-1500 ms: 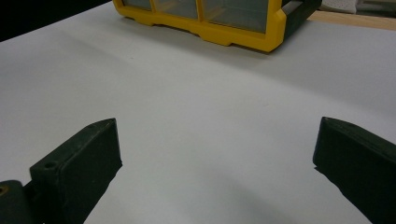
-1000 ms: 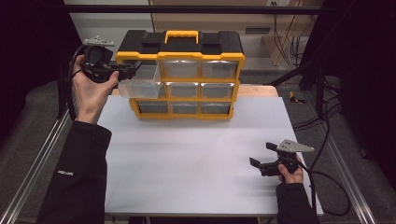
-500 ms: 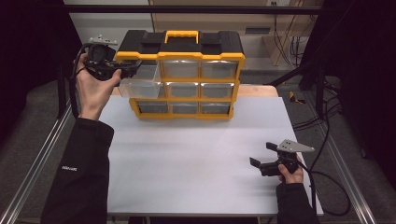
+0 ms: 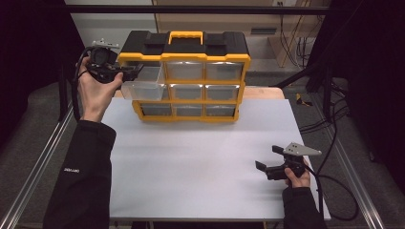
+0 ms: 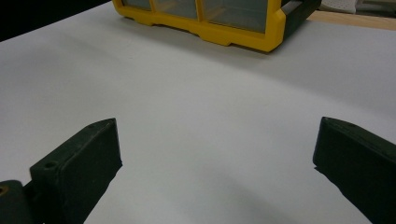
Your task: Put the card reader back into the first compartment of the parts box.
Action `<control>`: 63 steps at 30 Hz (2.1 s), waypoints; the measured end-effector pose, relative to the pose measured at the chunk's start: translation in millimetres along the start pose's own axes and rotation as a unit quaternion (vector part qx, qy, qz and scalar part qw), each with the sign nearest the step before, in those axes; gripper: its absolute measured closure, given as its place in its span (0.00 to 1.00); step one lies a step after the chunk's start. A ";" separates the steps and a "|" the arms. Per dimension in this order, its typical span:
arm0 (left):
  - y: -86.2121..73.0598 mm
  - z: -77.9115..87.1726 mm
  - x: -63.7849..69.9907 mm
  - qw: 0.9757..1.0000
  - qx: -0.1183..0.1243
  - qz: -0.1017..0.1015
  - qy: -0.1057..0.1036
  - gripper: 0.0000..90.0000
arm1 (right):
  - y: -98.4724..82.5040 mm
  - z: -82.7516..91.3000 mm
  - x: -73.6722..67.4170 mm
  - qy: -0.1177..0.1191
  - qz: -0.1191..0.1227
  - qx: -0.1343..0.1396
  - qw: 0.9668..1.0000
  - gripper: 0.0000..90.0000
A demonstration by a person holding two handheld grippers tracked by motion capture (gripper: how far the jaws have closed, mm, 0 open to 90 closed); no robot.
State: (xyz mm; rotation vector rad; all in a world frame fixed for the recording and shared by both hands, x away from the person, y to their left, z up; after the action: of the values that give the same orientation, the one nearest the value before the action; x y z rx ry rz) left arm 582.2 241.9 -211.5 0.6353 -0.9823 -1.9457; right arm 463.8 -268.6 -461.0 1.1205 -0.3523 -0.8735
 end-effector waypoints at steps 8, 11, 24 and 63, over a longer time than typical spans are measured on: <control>-2.8 -0.7 -1.2 1.000 -0.006 0.001 -0.001 0.81 | -0.1 -0.2 0.3 -0.001 0.001 0.001 1.000 0.01; -3.3 -1.9 -0.6 1.000 -0.010 0.001 -0.003 0.81 | -0.1 -0.4 0.1 0.000 0.001 0.000 1.000 0.01; -5.2 3.7 -1.9 1.000 0.018 0.013 -0.006 0.74 | -0.1 -0.2 0.1 -0.001 0.000 0.000 1.000 0.01; -35.6 39.5 17.7 0.993 0.106 -0.029 -0.053 0.07 | -0.4 -1.4 -0.7 0.000 0.001 -0.003 1.000 0.01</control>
State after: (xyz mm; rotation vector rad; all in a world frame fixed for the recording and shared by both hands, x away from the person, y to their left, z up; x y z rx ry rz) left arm 528.1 254.4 -219.7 0.6906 -1.2618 -1.9579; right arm 464.1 -267.2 -461.8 1.1148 -0.3495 -0.8725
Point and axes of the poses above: each handheld gripper's, and its own axes: z roughly backward along the jaws, y roughly out of its top, x roughly to its right, the point moved 1 cm from there along -z, roughly forward along the jaws, and after that the axes turned 2 degrees about -z, right-handed, at the moved point
